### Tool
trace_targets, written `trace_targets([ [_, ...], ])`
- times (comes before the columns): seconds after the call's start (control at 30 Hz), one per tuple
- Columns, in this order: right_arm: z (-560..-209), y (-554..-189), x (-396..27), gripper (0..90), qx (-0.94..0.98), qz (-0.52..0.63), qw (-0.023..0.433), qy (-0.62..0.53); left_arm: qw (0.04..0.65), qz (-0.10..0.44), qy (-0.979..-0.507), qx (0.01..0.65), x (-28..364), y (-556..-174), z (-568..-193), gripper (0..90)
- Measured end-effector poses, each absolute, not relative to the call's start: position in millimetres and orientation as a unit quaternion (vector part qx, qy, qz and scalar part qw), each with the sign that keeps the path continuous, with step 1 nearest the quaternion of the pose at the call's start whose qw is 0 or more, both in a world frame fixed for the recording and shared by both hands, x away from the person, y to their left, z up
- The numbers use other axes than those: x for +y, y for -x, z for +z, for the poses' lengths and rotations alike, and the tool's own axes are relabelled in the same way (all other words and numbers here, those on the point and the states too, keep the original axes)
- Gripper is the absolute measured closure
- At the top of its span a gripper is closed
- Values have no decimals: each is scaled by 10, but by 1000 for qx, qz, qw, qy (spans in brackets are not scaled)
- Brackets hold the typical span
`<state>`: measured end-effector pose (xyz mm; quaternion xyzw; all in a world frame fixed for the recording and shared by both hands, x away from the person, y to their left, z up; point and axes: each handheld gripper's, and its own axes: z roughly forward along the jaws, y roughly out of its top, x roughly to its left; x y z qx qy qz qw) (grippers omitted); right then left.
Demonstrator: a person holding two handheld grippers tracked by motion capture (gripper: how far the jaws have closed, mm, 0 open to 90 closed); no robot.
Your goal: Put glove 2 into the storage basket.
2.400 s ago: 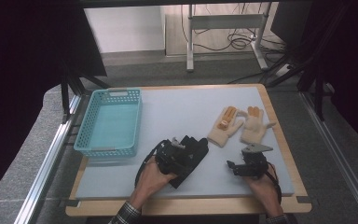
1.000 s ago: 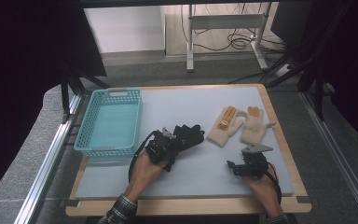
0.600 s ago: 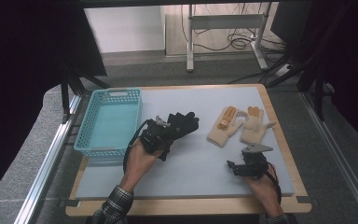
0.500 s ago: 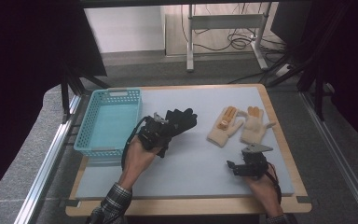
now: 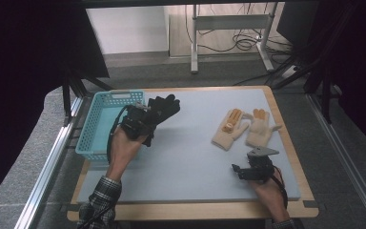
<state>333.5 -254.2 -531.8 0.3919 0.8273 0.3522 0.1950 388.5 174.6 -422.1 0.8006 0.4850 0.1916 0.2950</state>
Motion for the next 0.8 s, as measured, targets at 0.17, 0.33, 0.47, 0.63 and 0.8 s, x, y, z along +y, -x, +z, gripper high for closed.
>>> trace_targets([
  [0.17,-5319,-3335,-2542,212,827,352,195,-392,281,202,-785,513,2008,-3946,-4220,604],
  [0.33,-5319,-3335,-2542,212,827,352,195,-392,261,209,-767,547,2264,-4020,-4268,604],
  [0.47,-5319,-3335,-2542,212,827,352,195,-392,248,207,-754,572,2466,-4077,-4334,603],
  [0.63,-5319,-3336,-2542,212,827,352,195,-392,227,201,-740,601,2683,-4154,-4452,602],
  [0.8,-5319,-3336,-2542,212,827,352,195,-392,208,194,-732,619,2809,-4219,-4548,597],
])
